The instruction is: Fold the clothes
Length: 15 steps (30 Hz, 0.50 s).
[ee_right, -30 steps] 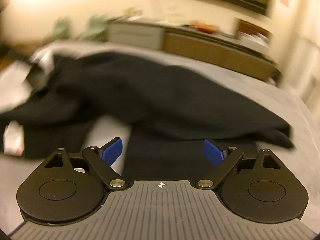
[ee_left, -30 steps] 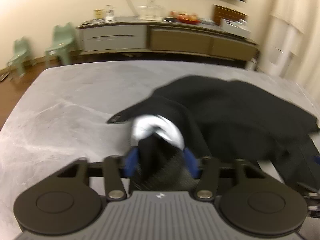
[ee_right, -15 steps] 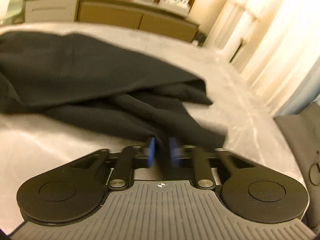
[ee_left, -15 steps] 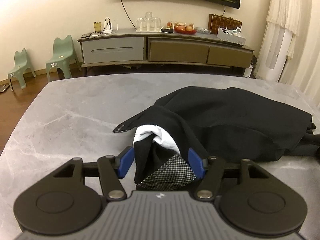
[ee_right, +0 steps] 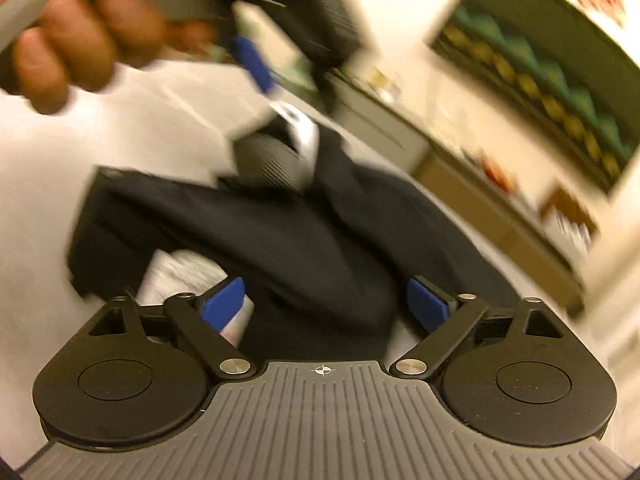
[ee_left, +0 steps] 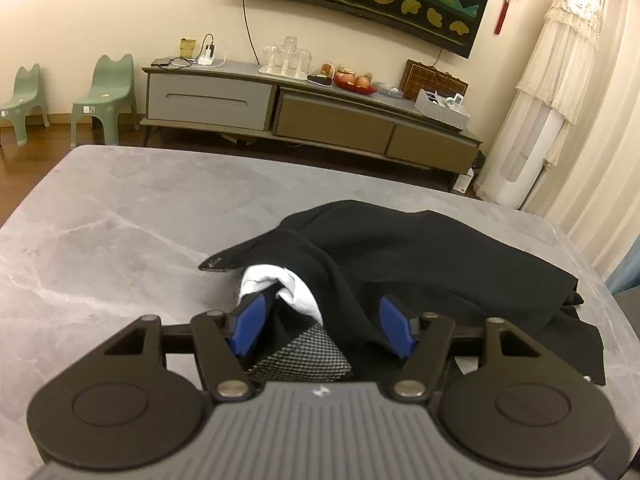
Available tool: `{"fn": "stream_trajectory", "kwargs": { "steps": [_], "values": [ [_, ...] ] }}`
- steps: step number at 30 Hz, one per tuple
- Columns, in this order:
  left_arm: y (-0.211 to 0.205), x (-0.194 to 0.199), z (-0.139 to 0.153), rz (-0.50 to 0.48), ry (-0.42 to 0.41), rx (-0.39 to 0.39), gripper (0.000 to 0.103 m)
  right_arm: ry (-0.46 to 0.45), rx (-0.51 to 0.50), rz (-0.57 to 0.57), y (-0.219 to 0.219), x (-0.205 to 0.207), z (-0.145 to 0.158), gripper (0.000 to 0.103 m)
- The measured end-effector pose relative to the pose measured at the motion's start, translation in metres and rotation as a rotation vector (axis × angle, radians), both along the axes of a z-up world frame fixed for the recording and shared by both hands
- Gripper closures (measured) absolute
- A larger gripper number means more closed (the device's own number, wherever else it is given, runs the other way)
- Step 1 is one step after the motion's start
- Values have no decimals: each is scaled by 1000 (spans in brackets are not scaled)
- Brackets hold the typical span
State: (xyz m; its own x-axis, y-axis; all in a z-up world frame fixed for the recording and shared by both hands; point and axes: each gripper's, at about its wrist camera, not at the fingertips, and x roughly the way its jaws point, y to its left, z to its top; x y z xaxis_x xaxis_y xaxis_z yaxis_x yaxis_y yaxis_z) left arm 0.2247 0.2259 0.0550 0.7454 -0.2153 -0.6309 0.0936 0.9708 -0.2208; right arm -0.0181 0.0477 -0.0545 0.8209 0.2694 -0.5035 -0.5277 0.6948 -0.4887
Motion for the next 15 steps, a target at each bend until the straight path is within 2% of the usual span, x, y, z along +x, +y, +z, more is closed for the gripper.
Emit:
{"fn": "stream_trajectory", "kwargs": {
  "steps": [1,2,3,4,5,6,9,12,15],
  "values": [
    [0,0,0,3,-1,-1,38,-1,-19,25,11,2,-5,8],
    [1,0,1,5,-2,-3,38,27,-38,35,17,12,-11,18],
    [1,0,1,8,-2,-4,38,66,-54,40,22,26,-16,52],
    [1,0,2,11,-3,-6,38,103,-46,23,25,34,-18,73],
    [2,0,2,13,-5,-7,38,139,-28,-2,26,41,-19,87],
    [3,-1,3,13,-8,-9,37,157,7,-29,19,44,-14,93],
    [6,-1,4,20,-8,-5,36,184,150,-124,-17,48,10,98],
    [4,3,-3,11,33,39,35,187,343,-273,-83,45,41,99],
    [-4,8,-17,12,82,88,36,257,550,-459,-159,47,49,99]
  ]
}}
